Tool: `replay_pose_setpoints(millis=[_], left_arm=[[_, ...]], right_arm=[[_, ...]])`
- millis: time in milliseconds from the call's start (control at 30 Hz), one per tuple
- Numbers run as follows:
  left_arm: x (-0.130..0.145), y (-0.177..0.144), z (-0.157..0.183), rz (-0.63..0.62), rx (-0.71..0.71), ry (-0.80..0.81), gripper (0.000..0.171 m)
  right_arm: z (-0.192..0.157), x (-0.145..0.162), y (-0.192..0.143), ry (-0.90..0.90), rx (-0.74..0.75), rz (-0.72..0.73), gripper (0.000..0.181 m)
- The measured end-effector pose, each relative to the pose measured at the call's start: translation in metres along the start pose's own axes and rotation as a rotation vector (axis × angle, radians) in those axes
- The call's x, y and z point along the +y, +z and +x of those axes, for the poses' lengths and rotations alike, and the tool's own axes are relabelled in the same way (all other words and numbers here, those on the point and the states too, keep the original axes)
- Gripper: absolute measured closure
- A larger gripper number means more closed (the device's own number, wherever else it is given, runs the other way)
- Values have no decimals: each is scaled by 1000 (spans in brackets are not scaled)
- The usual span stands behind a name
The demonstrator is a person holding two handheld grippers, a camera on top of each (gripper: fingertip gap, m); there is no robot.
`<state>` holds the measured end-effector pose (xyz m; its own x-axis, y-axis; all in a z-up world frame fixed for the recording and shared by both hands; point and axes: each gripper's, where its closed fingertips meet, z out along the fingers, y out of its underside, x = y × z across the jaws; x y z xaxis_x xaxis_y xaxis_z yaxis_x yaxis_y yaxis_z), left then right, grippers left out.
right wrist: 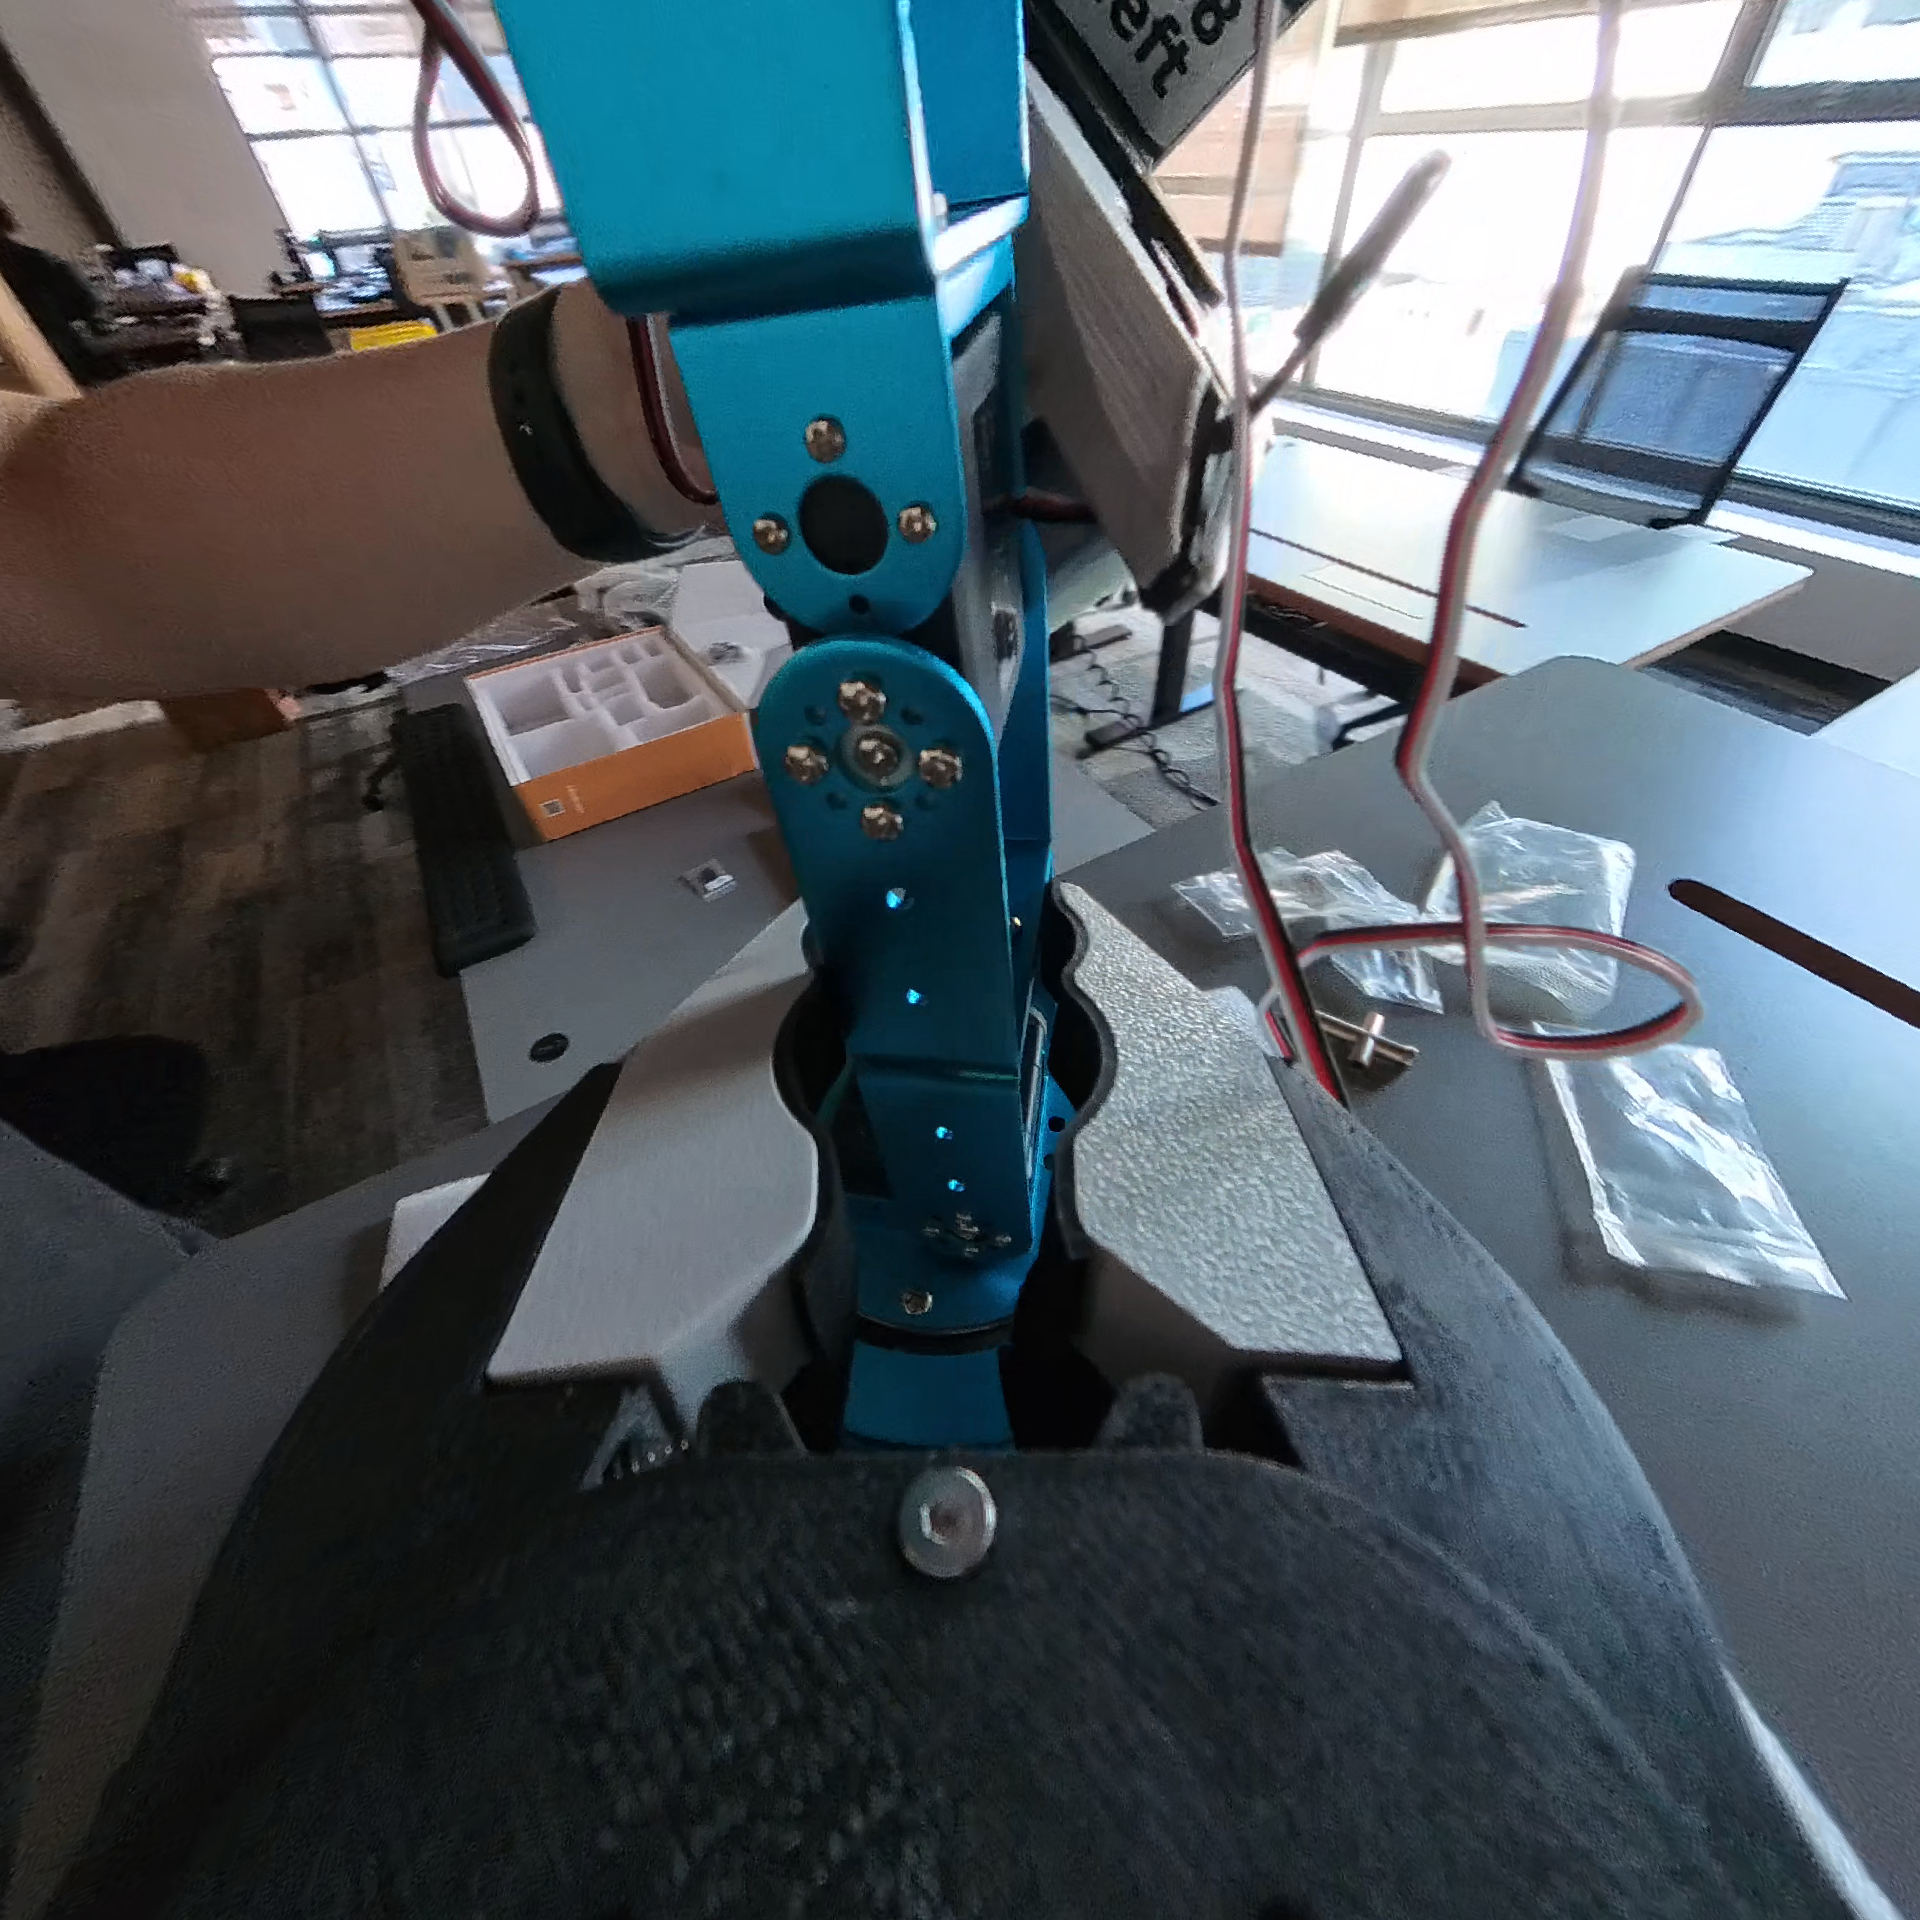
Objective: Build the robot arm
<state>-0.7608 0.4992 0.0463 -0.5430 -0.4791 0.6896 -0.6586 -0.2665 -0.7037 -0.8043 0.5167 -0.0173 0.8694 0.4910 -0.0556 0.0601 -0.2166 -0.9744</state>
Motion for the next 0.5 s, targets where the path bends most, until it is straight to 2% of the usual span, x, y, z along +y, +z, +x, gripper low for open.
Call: replay_pose_setpoints(millis=[167,500], left_arm=[[-1,-6,-1,109,-71,-28,171],[1,-21,2,390,-216,-87,171]], right_arm=[[-4,1,1,-47,-159,-29,144],[-16,2,0,-91,-568,-49,139]])
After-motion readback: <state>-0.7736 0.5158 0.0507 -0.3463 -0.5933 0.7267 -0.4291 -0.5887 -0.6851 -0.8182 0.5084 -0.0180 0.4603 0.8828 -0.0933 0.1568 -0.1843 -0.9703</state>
